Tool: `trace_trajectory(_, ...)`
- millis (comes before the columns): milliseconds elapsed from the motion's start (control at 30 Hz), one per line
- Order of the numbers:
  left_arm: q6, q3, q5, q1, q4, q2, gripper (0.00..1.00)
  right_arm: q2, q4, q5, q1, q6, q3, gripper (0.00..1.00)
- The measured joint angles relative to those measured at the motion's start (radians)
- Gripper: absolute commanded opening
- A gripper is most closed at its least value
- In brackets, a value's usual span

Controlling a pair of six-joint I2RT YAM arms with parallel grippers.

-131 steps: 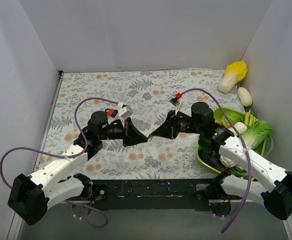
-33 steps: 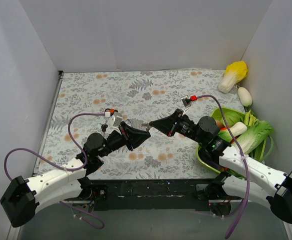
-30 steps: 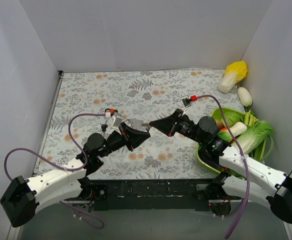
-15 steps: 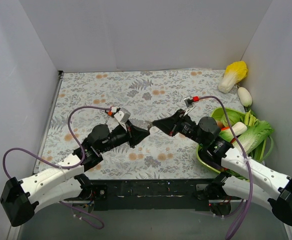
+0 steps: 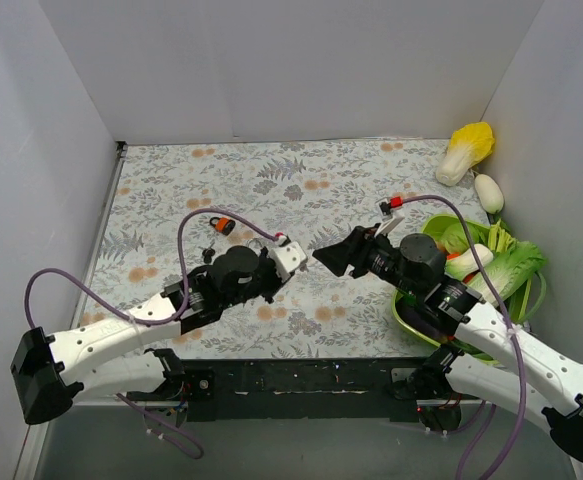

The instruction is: Unlock with the key

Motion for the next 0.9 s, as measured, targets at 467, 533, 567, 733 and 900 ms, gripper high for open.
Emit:
trace_trajectory(467, 0.408, -0.139, -0.331, -0.299, 0.091, -0.091, 0.00, 0.089, -0.156, -0.355, -0.159, -0.021, 0.111, 0.67)
trace_trajectory(533, 0.441, -0.139, -0.326, -0.300, 0.110, -0.105, 0.00, 0.113, -0.157, -0.433, -0.187, -0.033, 0.111, 0.66)
trace_trajectory(567, 0.456, -0.139, -0.321, -0.301, 0.119, -0.109, 0.00, 0.128, -0.158, -0.473, -0.196, -0.043, 0.111, 0.65)
trace_trajectory(733, 0.539, -0.139, -0.296, -0.308, 0.141, -0.111, 0.00, 0.196, -0.158, -0.656, -0.210, -0.070, 0.111, 0.64)
trace_trajectory(900, 0.608, -0.139, -0.285, -0.330, 0.146, -0.111, 0.00, 0.213, -0.158, -0.772, -0.210, -0.076, 0.117, 0.64)
